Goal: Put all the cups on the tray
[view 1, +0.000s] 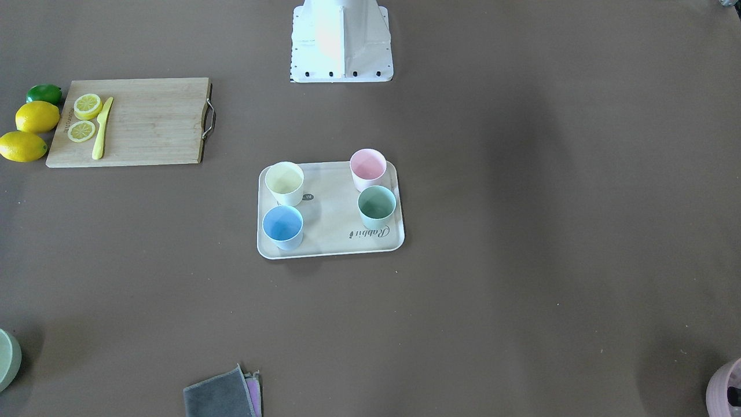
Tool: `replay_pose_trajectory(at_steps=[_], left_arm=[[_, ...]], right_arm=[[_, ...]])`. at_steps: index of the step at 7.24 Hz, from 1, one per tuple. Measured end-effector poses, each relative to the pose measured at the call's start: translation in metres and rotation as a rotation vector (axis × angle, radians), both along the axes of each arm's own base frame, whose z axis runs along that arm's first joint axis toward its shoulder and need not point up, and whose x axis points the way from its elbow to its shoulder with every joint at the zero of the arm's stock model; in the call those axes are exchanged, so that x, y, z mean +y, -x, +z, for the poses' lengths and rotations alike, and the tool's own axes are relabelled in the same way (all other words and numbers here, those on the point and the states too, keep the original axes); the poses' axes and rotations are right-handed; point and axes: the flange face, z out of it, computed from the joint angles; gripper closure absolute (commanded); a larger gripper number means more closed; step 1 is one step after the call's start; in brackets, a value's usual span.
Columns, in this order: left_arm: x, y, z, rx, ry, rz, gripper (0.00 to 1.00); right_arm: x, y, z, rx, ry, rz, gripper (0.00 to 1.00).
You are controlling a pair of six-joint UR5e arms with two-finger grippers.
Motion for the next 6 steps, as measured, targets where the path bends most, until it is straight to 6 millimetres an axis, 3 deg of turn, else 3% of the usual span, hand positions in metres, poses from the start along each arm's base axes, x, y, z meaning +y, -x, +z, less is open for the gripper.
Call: replay_pose_trajectory(at_steps=[3,6], left_arm=[[0.01,0.002,0.012,-0.015,0.027,-0.003,0.02],[0.011,0.003,0.014,-0.018,0.03,-0.002,0.02]], right_arm=[[0.003,-0.001,0.003,0.007,0.007,0.005,0.0],[-0.005,-0.002,-0.013,0.032,-0.014,0.017,0.0]])
